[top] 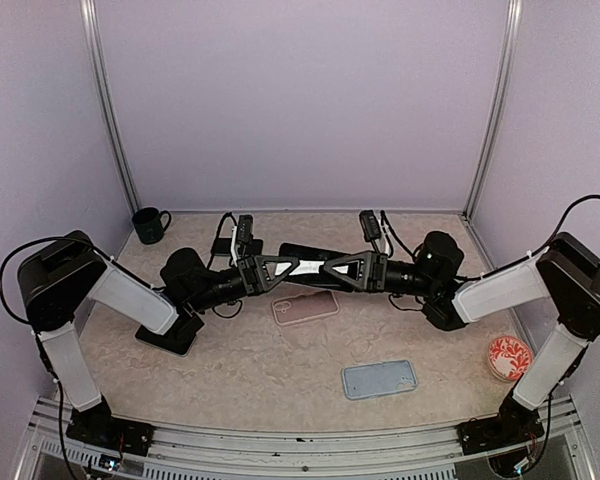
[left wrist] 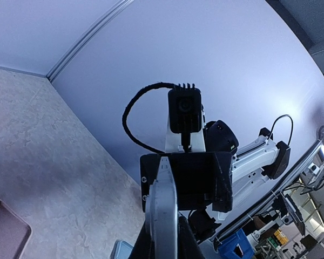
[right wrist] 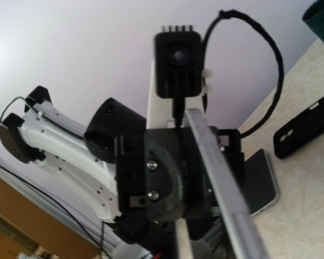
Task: Put the phone into the phone case
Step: Pass from the left arm to the right
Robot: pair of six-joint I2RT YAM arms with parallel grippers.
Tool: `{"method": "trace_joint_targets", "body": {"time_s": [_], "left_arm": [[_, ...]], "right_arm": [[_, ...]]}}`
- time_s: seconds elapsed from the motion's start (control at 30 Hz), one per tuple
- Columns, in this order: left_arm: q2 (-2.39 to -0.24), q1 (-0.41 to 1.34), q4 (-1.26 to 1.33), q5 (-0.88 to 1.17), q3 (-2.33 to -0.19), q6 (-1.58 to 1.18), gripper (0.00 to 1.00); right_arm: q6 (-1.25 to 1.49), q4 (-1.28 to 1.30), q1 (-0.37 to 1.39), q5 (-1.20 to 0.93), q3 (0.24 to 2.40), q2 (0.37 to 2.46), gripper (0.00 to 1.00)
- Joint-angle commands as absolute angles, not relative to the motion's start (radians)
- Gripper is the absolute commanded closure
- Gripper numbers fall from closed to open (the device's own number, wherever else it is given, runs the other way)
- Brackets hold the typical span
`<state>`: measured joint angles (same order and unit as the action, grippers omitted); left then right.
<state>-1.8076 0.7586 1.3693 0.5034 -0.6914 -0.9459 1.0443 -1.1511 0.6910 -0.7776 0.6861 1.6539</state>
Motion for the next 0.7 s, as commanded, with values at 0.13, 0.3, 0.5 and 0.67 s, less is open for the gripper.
{"method": "trace_joint_targets", "body": {"time_s": [0.13,0.3,0.5,0.67], "left_arm": [[-1.820,0.760,1.424,0.473,-0.716,-0.952,1.00],[-1.819,0.760,1.419,0.473,-0.713,-0.958,1.00],[-1.818,0.759,1.418,0.475,-0.718,-0.969,0.91],[-1.813,0.758,1.417,0.480,-0.714,-0.976,0.70]], "right_arm": [[0.992,-1.155,0.705,-0.789,0.706,1.666,0.69],[0.903,-1.089,0.707,-0.751,0.692,1.623,0.82],[0.857,-1.056,0.709,-0.739,0.686,1.594,1.00],[0.859,-1.052,0.708,-0.749,0.681,1.587,1.00]]}}
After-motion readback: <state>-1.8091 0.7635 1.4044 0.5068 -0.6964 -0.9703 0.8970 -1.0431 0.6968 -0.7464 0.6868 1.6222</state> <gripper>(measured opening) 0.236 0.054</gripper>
